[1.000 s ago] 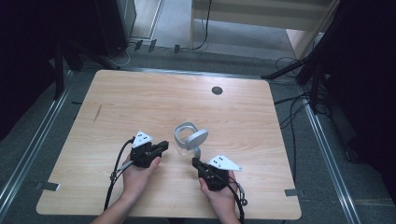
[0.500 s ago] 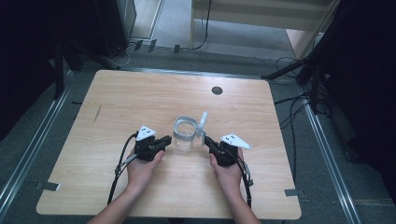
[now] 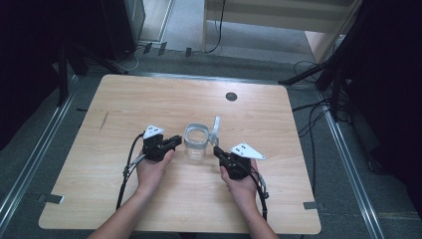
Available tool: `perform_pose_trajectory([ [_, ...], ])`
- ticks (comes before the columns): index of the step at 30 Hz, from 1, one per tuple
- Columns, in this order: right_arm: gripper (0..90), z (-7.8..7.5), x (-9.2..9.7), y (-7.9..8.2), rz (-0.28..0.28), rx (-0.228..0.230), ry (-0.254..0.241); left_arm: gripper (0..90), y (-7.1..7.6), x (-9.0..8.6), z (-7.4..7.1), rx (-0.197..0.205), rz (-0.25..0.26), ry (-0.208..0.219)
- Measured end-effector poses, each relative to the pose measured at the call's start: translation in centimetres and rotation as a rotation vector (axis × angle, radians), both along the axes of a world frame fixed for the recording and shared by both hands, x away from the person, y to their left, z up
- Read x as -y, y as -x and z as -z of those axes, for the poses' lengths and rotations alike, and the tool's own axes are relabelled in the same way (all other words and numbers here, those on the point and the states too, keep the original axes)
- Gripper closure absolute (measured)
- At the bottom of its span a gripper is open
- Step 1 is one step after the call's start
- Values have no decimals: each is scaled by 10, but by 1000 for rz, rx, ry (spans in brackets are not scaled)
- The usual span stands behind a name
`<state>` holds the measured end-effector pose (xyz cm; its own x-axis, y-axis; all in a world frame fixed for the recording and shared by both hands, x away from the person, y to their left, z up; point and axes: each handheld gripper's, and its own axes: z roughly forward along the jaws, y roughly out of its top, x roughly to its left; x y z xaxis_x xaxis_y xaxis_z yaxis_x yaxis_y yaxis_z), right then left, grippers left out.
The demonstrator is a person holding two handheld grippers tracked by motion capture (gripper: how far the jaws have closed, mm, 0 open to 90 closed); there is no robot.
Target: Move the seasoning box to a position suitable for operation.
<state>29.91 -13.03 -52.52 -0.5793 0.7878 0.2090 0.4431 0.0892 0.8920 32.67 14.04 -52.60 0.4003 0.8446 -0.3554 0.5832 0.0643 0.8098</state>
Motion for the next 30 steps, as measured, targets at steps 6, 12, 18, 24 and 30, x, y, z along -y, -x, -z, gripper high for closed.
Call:
perform_pose_trajectory([
  [6,900,3,1,-25,60,-26,-4,819,-10,2,-5,21,13,-18],
  [12,900,-3,-2,-60,136,-57,-37,817,-17,4,-3,25,-7,-15],
  [18,900,-9,-13,-36,162,-6,-16,827,-28,7,-6,51,3,-22],
  [24,900,-10,-29,-21,211,-41,-2,884,-23,13,-9,104,46,-70],
  [30,900,-8,-24,-29,230,-58,-12,884,-6,14,-14,124,89,-77],
])
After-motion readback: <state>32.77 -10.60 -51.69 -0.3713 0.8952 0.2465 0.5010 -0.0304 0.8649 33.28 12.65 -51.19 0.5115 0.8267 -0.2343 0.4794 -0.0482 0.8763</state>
